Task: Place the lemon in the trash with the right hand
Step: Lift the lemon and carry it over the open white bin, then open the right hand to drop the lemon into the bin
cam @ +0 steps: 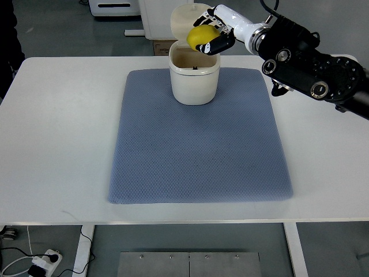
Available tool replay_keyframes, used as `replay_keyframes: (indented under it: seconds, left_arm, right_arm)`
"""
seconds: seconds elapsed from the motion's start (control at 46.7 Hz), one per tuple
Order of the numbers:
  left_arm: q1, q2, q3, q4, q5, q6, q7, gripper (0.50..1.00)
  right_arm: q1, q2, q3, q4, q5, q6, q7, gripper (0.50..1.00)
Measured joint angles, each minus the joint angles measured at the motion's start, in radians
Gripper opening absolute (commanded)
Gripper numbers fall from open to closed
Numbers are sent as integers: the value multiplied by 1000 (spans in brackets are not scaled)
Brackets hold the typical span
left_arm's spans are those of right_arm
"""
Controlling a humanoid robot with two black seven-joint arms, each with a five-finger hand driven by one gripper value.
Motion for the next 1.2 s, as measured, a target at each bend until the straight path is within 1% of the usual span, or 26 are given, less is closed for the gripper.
replay_keyframes:
  seconds: [0.321,0.643,0.9,0.921,0.942,0.964,1.028,1.071,1.092,1.114,1.199]
  left_arm:
    - [0,0,0,0,0,0,0,1000]
    - [1,0,0,0,0,0,0,1000]
    - [0,0,0,0,0,0,0,1000]
    - [0,0,0,0,0,0,0,1000]
    - [0,0,0,0,-1,0,0,1000]
    - [0,0,0,0,0,0,0,1000]
    - [0,0,0,0,0,0,0,1000]
    - [0,0,0,0,0,0,0,1000]
    - [0,0,0,0,0,0,0,1000]
    - [1,0,0,0,0,0,0,1000]
    - [0,0,0,0,0,0,0,1000]
  right_arm:
    - [-13,83,-46,-126,0,-6,9,500]
    - [-52,105,-50,-156,0,-6,12,500]
    - [-56,105,-41,-168,12,-5,13,500]
    - [-56,105,-41,-168,12,-5,14,524]
    - [-56,105,-40,-168,12,-5,15,574]
    - [-56,105,-37,-168,12,-5,15,602]
    - [-56,105,-21,-168,12,-5,15,648]
    - [-56,105,-10,-168,12,-5,15,692]
    - [-56,105,-4,-167,12,-5,15,692]
    - [-56,105,3,-167,12,-5,15,781]
    - [-55,104,5,-164,12,-5,15,832]
